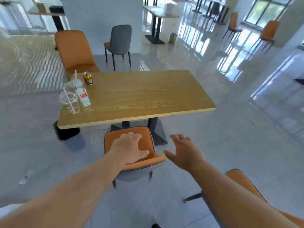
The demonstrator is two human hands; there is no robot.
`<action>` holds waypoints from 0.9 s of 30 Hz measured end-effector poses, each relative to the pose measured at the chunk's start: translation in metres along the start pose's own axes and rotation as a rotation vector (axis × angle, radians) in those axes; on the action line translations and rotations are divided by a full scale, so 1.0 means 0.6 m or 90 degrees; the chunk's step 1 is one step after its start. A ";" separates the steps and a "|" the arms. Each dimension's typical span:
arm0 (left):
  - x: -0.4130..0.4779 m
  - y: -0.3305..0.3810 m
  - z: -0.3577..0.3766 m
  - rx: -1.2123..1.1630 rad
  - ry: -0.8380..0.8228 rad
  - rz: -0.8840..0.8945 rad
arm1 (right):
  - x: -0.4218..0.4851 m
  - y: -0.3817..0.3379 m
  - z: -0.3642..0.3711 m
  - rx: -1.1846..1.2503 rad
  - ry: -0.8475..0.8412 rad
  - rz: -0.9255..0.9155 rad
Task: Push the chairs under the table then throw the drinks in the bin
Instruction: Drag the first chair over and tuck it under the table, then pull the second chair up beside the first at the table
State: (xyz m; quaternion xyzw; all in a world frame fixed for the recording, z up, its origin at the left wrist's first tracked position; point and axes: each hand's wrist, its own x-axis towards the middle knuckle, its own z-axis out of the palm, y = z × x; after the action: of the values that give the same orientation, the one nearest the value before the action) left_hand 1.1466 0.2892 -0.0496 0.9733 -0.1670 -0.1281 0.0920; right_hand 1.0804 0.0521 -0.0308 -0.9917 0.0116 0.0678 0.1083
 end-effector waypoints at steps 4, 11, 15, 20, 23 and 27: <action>-0.008 0.139 -0.123 -0.006 0.036 0.157 | -0.121 0.033 -0.141 -0.047 0.133 0.078; -0.138 0.501 -0.202 -0.003 0.108 0.412 | -0.456 0.183 -0.317 -0.124 0.315 0.277; -0.271 0.717 -0.176 0.001 0.127 0.539 | -0.695 0.280 -0.356 -0.149 0.381 0.404; -0.486 0.981 -0.100 -0.001 0.117 0.686 | -1.018 0.397 -0.374 -0.182 0.399 0.552; -0.622 1.131 -0.046 -0.006 0.095 0.768 | -1.222 0.455 -0.374 -0.195 0.403 0.631; -0.787 1.291 0.010 -0.017 0.082 0.861 | -1.453 0.506 -0.376 -0.191 0.410 0.749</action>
State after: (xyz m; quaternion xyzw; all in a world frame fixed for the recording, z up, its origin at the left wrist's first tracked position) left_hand 0.4808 -0.2651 0.2199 0.6593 -0.7315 0.0136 0.1735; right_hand 0.2349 -0.2861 0.2420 -0.7955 0.5703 -0.1821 -0.0939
